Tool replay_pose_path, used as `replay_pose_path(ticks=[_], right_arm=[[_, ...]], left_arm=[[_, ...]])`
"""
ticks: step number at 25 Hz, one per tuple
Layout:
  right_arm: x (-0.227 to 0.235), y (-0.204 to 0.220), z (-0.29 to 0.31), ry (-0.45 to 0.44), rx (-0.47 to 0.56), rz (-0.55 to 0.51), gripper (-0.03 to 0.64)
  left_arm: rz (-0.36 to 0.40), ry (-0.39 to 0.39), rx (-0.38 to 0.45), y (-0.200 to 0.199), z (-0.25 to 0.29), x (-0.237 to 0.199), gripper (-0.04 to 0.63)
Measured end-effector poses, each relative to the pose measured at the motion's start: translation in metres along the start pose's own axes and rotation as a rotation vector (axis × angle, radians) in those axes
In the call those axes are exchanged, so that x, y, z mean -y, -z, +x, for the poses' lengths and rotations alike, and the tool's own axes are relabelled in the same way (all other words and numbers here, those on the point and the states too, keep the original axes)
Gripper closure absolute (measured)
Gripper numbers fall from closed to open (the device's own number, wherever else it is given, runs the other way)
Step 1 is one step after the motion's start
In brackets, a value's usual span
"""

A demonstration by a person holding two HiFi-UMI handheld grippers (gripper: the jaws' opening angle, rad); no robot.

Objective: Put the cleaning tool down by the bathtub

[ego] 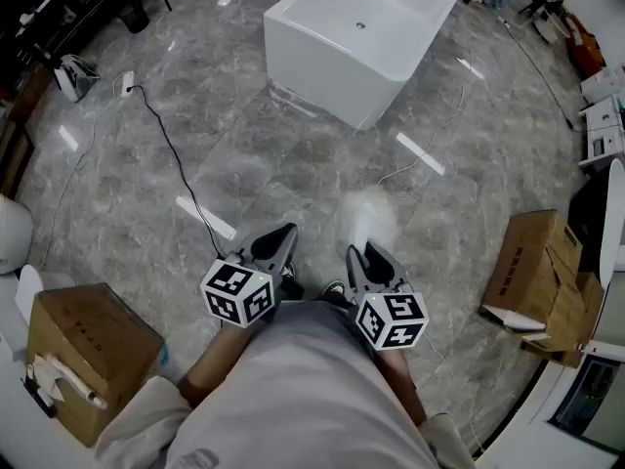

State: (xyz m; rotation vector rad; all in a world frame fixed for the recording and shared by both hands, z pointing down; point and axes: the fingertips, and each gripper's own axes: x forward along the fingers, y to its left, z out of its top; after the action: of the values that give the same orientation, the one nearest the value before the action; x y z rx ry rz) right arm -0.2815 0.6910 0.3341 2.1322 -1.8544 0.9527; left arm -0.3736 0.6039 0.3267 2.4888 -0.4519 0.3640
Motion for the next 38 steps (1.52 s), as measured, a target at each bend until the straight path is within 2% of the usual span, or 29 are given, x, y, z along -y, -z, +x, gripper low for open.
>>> replay_pose_path(ticks=[8, 15, 21, 30, 38], right_arm=[[-0.025, -0.012, 0.016, -0.026, 0.048, 0.066, 0.512], [-0.022, -0.028, 0.038, -0.057, 0.055, 0.127, 0.512], [-0.019, -0.055, 0.075, -0.089, 0.046, 0.113, 0.512], [0.01, -0.104, 0.149, -0.152, 0.014, 0.093, 0.512], [0.067, -0.162, 0.218, -0.176, -0.024, 0.114, 0.512]], left_arm=[[-0.005, 0.001, 0.008, -0.008, -0.02, -0.033, 0.591], [0.012, -0.03, 0.007, -0.02, -0.017, -0.053, 0.591], [0.043, -0.073, -0.001, -0.044, -0.002, -0.081, 0.591], [0.082, -0.108, -0.02, -0.098, 0.068, -0.118, 0.591], [0.079, -0.14, -0.046, -0.153, 0.149, -0.148, 0.591]])
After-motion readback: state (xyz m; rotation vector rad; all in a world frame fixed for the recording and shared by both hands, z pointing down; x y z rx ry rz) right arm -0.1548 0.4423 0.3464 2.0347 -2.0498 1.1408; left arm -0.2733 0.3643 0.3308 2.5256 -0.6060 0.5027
